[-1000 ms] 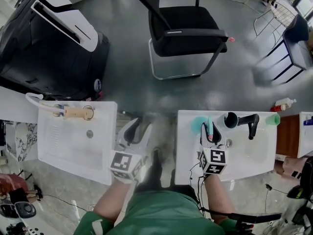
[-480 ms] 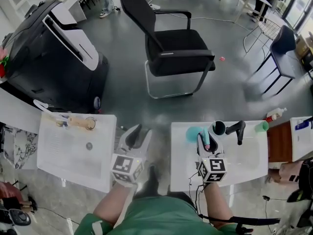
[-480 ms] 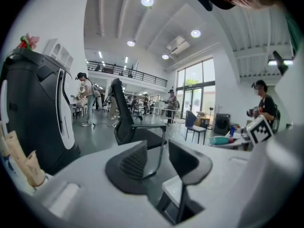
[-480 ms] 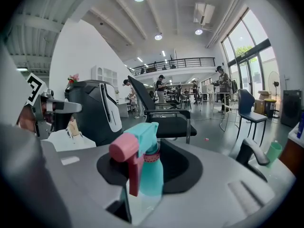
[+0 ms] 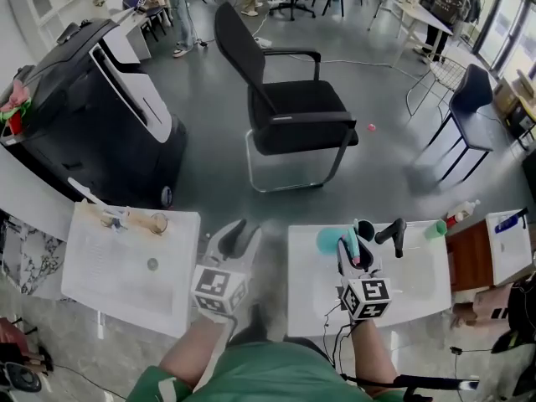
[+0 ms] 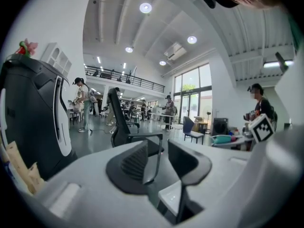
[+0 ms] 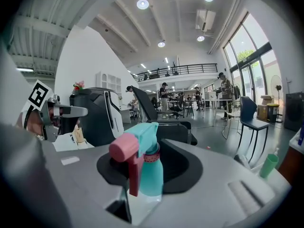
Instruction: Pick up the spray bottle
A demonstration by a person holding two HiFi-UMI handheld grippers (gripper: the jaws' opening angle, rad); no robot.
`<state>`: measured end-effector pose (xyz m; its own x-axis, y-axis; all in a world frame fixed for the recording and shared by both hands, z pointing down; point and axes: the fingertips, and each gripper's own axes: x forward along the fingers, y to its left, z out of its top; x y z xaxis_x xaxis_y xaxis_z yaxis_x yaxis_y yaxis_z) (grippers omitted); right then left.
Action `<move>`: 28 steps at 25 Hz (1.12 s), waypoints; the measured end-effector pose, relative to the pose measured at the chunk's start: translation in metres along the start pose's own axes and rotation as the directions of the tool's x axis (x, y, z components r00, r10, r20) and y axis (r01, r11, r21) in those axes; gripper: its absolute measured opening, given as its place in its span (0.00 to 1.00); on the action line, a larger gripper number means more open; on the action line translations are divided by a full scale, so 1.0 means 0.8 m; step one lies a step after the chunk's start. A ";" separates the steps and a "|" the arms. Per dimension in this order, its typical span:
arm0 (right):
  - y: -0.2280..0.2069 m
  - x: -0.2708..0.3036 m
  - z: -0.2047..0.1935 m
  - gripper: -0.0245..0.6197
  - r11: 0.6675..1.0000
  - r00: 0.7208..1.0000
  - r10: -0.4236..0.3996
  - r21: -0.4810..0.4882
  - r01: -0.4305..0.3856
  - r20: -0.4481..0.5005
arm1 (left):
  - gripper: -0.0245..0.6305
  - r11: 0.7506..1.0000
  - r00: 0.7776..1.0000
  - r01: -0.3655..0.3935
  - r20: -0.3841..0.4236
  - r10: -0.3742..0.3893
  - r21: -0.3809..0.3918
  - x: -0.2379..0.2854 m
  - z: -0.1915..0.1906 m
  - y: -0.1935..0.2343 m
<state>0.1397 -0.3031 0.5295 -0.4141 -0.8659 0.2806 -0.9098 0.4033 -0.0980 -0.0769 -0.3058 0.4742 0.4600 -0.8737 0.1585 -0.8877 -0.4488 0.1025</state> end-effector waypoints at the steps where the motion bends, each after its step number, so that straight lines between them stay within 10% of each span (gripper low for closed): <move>1: 0.000 -0.003 0.003 0.24 1.000 1.000 0.001 0.004 -0.001 0.006 | 0.23 1.000 1.000 0.001 0.004 -0.001 0.002 -0.001 0.003 -0.002; 28: 0.027 -0.072 0.102 0.24 0.998 0.983 0.047 -0.057 -0.038 0.179 | 0.21 0.999 0.996 0.032 0.080 -0.036 0.041 -0.020 0.053 -0.025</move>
<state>0.1417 -0.2689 0.4334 -0.4551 -0.8848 0.1004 -0.8904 0.4519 -0.0540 -0.0672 -0.2904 0.4280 0.4884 -0.8694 0.0754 -0.8723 -0.4842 0.0676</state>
